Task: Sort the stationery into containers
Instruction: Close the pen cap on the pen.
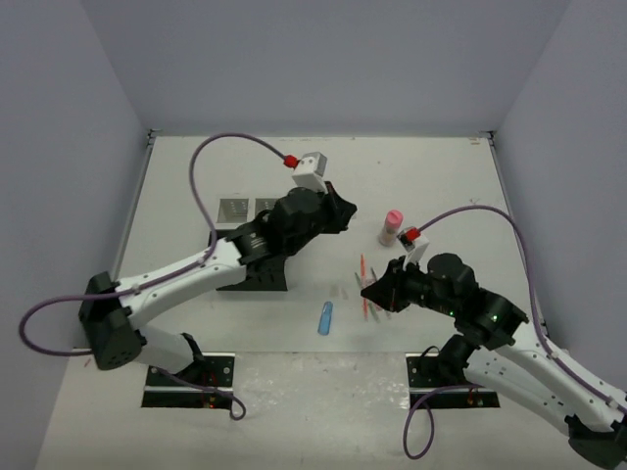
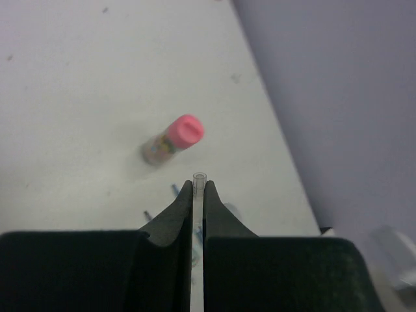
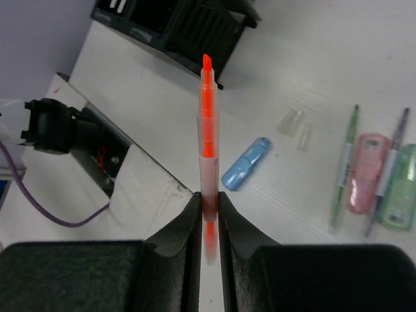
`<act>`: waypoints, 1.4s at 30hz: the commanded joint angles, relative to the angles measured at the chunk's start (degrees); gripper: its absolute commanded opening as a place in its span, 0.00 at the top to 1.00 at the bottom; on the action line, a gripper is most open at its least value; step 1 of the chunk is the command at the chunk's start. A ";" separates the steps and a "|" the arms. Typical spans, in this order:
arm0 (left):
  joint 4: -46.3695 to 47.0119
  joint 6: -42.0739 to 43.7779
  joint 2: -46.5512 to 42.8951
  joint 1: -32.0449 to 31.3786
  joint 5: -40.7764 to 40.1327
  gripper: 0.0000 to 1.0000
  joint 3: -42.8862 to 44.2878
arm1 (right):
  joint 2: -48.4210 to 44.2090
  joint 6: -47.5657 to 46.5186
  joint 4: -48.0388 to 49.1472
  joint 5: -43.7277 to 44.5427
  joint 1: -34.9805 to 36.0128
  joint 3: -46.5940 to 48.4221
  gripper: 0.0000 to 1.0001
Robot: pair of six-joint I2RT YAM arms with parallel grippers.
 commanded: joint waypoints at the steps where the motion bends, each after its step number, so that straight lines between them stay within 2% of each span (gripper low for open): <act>1: 27.24 8.74 -10.77 -0.18 9.74 1.00 -11.41 | 0.83 1.76 18.96 -16.68 0.13 -4.26 1.00; 4: 29.56 10.21 -14.11 -0.20 16.43 1.00 -13.16 | 4.18 1.32 20.72 -19.62 0.15 -3.47 1.00; 9: 29.89 10.44 -15.66 -0.20 22.26 1.00 -14.40 | 3.35 0.09 19.64 -15.63 0.15 -1.80 1.00; 16: 31.82 9.13 -15.99 -0.20 23.84 1.00 -17.02 | 0.07 -1.24 15.54 -7.39 0.15 0.65 1.00; 23: 32.28 9.14 -16.34 -0.20 24.09 1.00 -17.78 | -2.97 -1.34 13.72 -2.81 0.15 1.52 1.00; 34: 33.49 8.88 -17.83 -0.20 24.66 1.00 -19.68 | -2.04 -1.87 12.36 -1.32 0.08 3.59 1.00; 42: 35.06 8.05 -17.01 -0.20 23.94 1.00 -20.94 | -1.14 -1.61 12.35 -3.32 0.15 4.51 1.00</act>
